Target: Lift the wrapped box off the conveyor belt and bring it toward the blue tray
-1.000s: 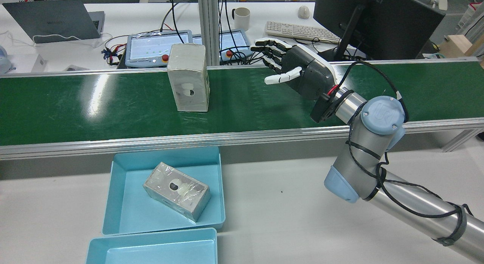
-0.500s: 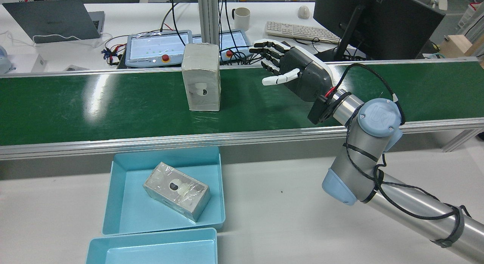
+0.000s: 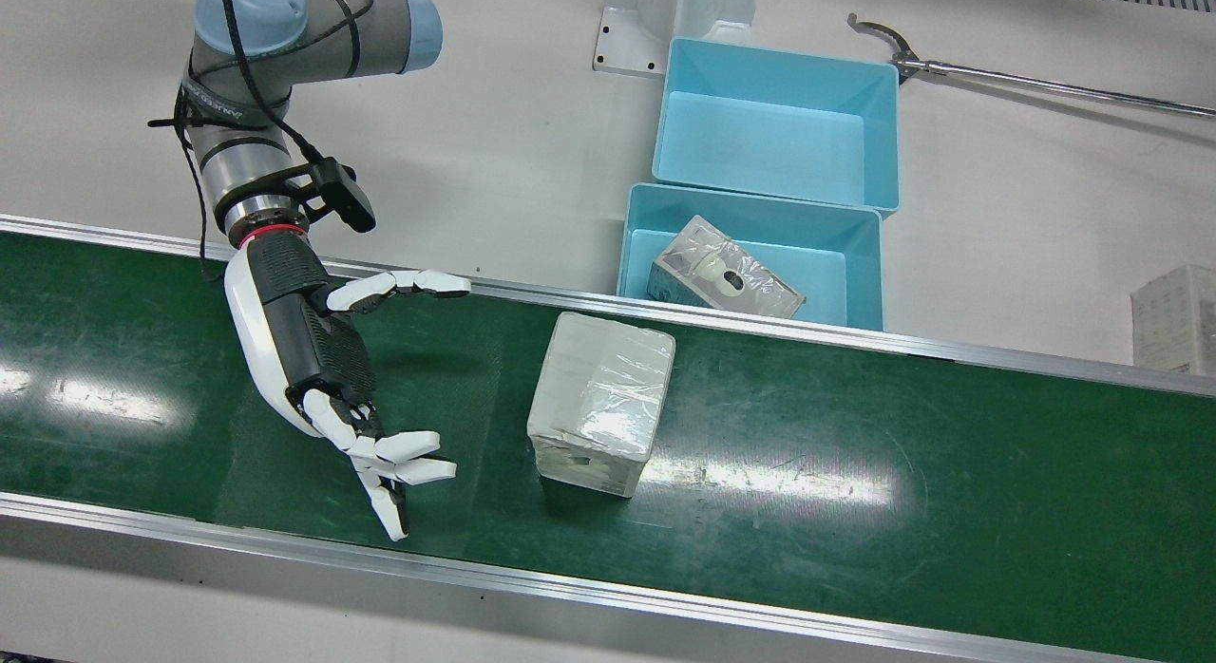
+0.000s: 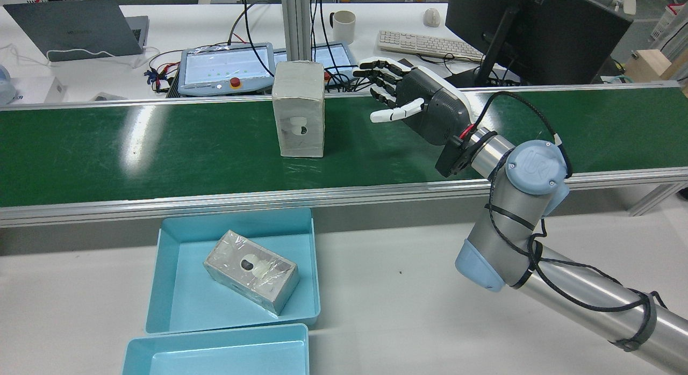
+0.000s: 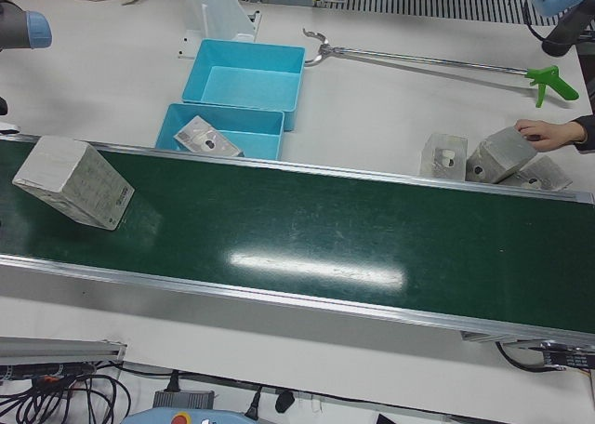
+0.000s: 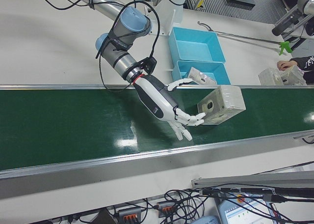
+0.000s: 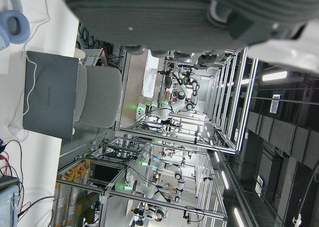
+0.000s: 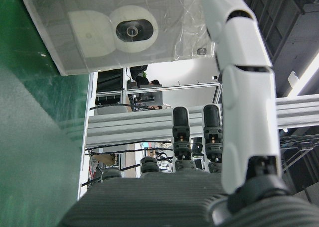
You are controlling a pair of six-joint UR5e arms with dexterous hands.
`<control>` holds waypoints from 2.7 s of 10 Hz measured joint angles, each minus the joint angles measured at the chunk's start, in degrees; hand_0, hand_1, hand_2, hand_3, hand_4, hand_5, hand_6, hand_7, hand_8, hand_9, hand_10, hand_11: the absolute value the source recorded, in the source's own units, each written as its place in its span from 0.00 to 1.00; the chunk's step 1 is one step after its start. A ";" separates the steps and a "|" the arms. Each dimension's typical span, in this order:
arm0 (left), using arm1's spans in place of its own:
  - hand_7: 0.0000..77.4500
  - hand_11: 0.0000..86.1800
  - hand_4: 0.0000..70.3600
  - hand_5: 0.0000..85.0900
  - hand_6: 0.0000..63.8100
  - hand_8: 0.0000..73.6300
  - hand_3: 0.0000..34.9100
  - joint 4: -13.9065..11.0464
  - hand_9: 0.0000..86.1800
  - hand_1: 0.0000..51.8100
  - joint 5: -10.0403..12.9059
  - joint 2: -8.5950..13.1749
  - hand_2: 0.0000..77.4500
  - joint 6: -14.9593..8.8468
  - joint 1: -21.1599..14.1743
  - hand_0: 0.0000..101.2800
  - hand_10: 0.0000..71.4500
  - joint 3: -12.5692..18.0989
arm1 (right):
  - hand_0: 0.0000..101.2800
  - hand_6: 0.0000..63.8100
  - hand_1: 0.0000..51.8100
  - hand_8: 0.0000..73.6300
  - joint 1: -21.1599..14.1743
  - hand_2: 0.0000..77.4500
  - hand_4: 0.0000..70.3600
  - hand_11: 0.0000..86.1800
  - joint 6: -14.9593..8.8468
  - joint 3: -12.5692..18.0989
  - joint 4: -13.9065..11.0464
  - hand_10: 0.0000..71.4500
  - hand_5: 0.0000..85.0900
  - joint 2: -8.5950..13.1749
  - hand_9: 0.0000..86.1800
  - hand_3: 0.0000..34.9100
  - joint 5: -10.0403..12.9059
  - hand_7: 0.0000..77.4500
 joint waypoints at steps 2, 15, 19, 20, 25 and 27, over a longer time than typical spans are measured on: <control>0.01 0.00 0.00 0.01 0.00 0.00 0.00 0.00 0.00 0.00 0.00 0.00 0.01 0.00 0.00 0.00 0.00 0.00 | 0.49 0.09 0.35 0.00 -0.75 0.24 0.19 0.02 -0.12 -0.06 -0.03 0.00 0.36 0.25 0.08 0.45 1.32 0.34; 0.00 0.00 0.00 0.01 0.00 0.00 0.00 0.00 0.00 0.00 0.00 0.00 0.01 0.00 0.00 0.00 0.00 0.00 | 0.49 0.07 0.35 0.00 -1.32 0.26 0.15 0.02 -0.30 -0.10 -1.41 0.00 0.35 0.51 0.07 0.61 1.92 0.32; 0.00 0.00 0.00 0.01 0.00 0.00 0.00 0.00 0.00 0.00 0.00 0.00 0.01 0.00 0.00 0.00 0.01 0.00 | 0.49 0.07 0.36 0.02 -1.28 0.28 0.16 0.02 -0.12 0.11 -2.25 0.00 0.37 0.91 0.09 0.69 2.00 0.34; 0.01 0.00 0.00 0.01 0.00 0.00 0.00 0.00 0.00 0.00 0.00 0.00 0.01 0.00 0.00 0.00 0.01 0.00 | 0.51 0.10 0.41 0.01 -1.26 0.31 0.18 0.01 0.02 0.36 -3.32 0.00 0.37 1.01 0.09 0.69 2.03 0.37; 0.00 0.00 0.00 0.01 0.00 0.00 0.00 0.00 0.00 0.00 0.00 0.00 0.01 0.00 0.00 0.00 0.00 0.00 | 0.56 0.35 0.33 0.36 -1.02 0.37 0.42 0.11 0.29 6.82 -15.01 0.21 0.62 1.15 0.35 0.31 3.05 0.58; 0.00 0.00 0.00 0.01 0.00 0.00 0.00 0.00 0.00 0.00 0.00 0.00 0.01 0.00 0.00 0.00 0.01 0.00 | 0.54 0.54 0.12 0.55 -0.74 0.44 0.54 0.39 0.16 14.47 -19.94 0.51 0.73 1.28 0.52 0.05 3.63 0.80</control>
